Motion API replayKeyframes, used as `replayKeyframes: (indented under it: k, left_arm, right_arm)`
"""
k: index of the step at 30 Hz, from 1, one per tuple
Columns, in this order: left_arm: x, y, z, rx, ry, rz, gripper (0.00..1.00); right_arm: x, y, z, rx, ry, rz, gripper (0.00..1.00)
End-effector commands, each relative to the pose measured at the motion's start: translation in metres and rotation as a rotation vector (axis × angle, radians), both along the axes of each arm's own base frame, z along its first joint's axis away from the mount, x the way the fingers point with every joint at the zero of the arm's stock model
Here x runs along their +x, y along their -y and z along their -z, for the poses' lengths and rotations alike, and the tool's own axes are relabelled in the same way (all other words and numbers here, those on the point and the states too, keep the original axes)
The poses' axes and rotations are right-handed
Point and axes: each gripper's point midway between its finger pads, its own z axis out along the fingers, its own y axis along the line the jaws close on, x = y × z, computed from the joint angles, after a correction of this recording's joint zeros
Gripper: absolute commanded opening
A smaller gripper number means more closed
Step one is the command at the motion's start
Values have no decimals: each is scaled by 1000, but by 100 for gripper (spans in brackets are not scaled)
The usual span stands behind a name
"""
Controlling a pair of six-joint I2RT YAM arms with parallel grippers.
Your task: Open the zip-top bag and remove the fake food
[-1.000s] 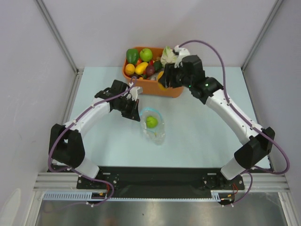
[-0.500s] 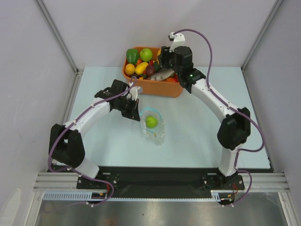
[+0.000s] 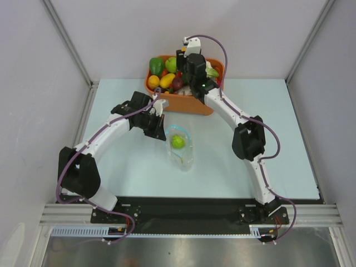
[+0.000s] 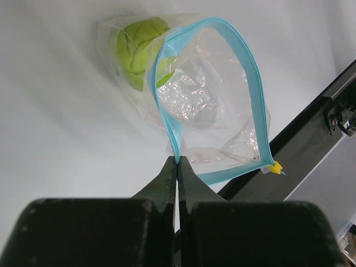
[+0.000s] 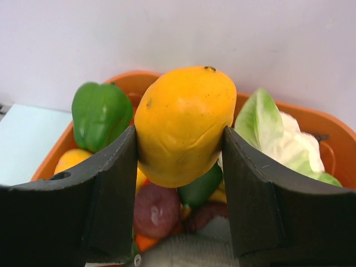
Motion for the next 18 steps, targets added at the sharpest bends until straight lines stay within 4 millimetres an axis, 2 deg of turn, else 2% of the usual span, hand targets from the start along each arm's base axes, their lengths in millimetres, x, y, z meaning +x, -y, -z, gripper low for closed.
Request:
replayKeyframes:
  k: [1, 5, 6, 9, 15, 18]
  left_arm:
    - [7, 1, -10, -1, 35, 4, 0]
    - [8, 1, -10, 1, 40, -1, 0]
    - [9, 0, -10, 3, 44, -2, 0]
    - [9, 0, -10, 2, 42, -5, 0]
    - [8, 0, -9, 5, 37, -3, 0]
    - [8, 0, -9, 3, 39, 2, 0]
  right_arm:
    - [8, -1, -35, 20, 102, 59, 33]
    - [15, 1, -25, 9, 89, 84, 46]
    - [16, 2, -22, 8, 82, 88, 58]
    - [21, 7, -16, 20, 60, 71, 77]
    - [24, 13, -21, 26, 60, 40, 82]
    - [18, 12, -33, 30, 71, 16, 83]
